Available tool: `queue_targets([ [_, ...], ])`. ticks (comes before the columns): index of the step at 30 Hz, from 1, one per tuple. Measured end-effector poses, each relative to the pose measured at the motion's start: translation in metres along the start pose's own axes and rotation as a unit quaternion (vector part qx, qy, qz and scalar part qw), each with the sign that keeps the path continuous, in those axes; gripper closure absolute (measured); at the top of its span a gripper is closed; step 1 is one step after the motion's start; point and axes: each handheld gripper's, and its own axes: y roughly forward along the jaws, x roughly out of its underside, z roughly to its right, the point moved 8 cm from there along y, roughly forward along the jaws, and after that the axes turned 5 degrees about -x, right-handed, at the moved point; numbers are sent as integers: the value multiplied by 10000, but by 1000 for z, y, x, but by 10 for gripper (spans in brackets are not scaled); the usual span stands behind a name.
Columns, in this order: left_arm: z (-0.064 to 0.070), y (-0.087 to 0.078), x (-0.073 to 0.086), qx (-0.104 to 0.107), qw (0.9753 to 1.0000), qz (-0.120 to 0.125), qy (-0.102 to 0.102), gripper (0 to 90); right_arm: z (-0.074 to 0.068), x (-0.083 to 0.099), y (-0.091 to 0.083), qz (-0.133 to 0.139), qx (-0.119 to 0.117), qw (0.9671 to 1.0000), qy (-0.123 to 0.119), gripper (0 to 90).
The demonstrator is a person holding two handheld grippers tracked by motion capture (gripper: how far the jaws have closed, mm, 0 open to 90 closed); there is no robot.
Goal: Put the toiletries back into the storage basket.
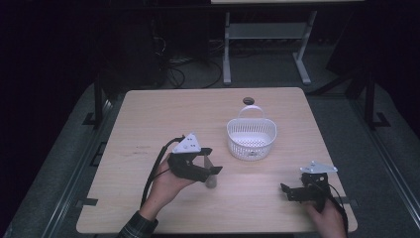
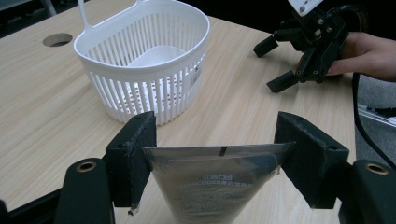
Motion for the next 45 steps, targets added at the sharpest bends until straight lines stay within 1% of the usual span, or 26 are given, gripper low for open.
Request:
queue_targets([
  [4, 0, -2, -2, 8, 10000, 23, 9, 299, 0, 0, 0, 1, -1, 10000, 1, 0],
  [6, -1, -2, -4, 16, 10000, -12, 71, 299, 0, 0, 0, 3, -1, 10000, -4, 0],
  [8, 0, -3, -6, 39, 9999, -33, 90, 299, 0, 0, 0, 3, -1, 10000, -3, 0],
  [12, 1, -3, -12, 106, 9999, -13, 94, 299, 0, 0, 0, 1, 1, 10000, 2, 0],
  [16, 0, -4, -17, 112, 9998, -25, 174, 299, 0, 0, 0, 2, -2, 10000, -3, 0],
  [21, -1, -7, -25, 101, 9997, -7, 227, 299, 0, 0, 0, 0, 5, 10000, -8, 0],
  [31, -7, -12, -42, 114, 9996, 93, 227, 299, 0, 0, 0, 4, 4, 10000, -2, 0],
  [34, -9, -13, -46, 123, 9996, 142, 193, 299, 0, 0, 0, 4, 5, 10000, -7, 0],
  [43, -14, -11, -58, 141, 9996, 165, 186, 299, 0, 0, 0, 5, 6, 10000, -5, 0],
  [45, -17, -12, -62, 109, 9996, 209, 171, 299, 0, 0, 0, 6, 6, 10000, -5, 0],
])
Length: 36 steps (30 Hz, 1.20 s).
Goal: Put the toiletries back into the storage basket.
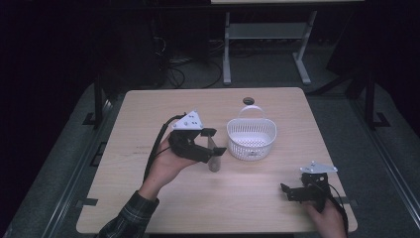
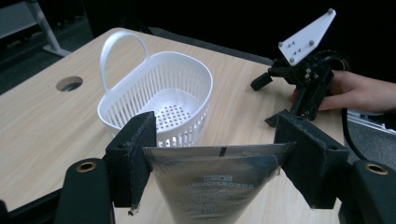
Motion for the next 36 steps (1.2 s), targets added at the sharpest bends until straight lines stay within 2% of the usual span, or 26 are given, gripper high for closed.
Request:
queue_targets([
  [8, -12, -4, -15, -24, 10000, 43, 10, 299, 0, 0, 0, 0, 0, 10000, -2, 0],
  [17, -19, -4, -25, -13, 9999, 127, -63, 299, 0, 0, 0, 0, 0, 10000, 0, 0],
  [36, -30, 8, -43, -21, 9997, 198, -113, 299, 0, 0, 0, -4, -4, 10000, 3, 0],
])
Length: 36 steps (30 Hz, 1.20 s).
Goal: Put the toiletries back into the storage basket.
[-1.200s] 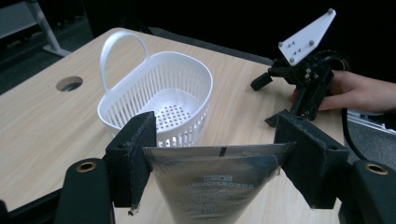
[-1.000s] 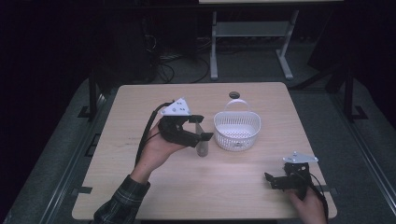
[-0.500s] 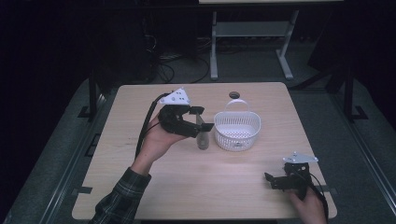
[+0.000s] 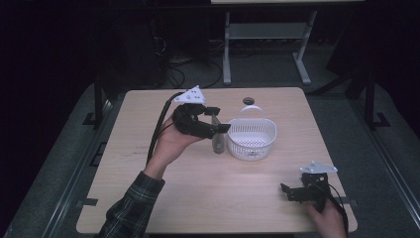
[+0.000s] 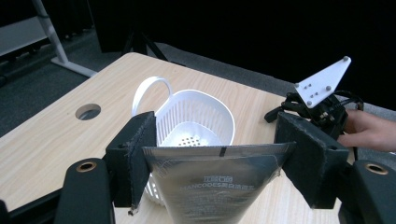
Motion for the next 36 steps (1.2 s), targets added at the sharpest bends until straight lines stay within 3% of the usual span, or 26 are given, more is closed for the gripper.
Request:
queue_targets([
  [24, -15, 21, -18, -115, 9999, 45, -49, 300, 0, 0, 0, 1, 0, 10000, -4, 0],
  [36, -17, 35, -28, -144, 9999, 48, 35, 299, 0, 0, 0, 2, 0, 10000, -5, 0],
])
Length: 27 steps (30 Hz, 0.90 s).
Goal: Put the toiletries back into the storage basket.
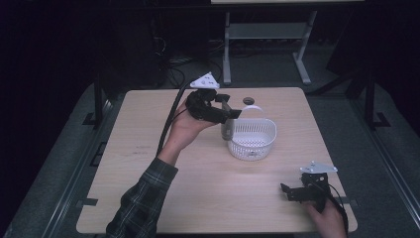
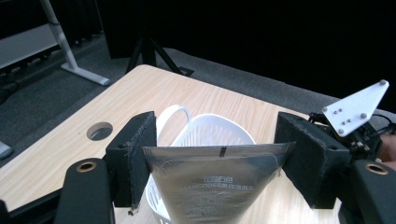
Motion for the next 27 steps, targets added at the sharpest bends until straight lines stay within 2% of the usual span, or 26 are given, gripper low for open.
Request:
queue_targets([
  [13, 3, 15, -11, -27, 9999, 62, 102, 299, 0, 0, 0, 0, -6, 10000, 11, 0],
  [27, 10, 34, -6, 29, 9999, -13, 148, 300, 0, 0, 0, 0, -3, 10000, 14, 0],
])
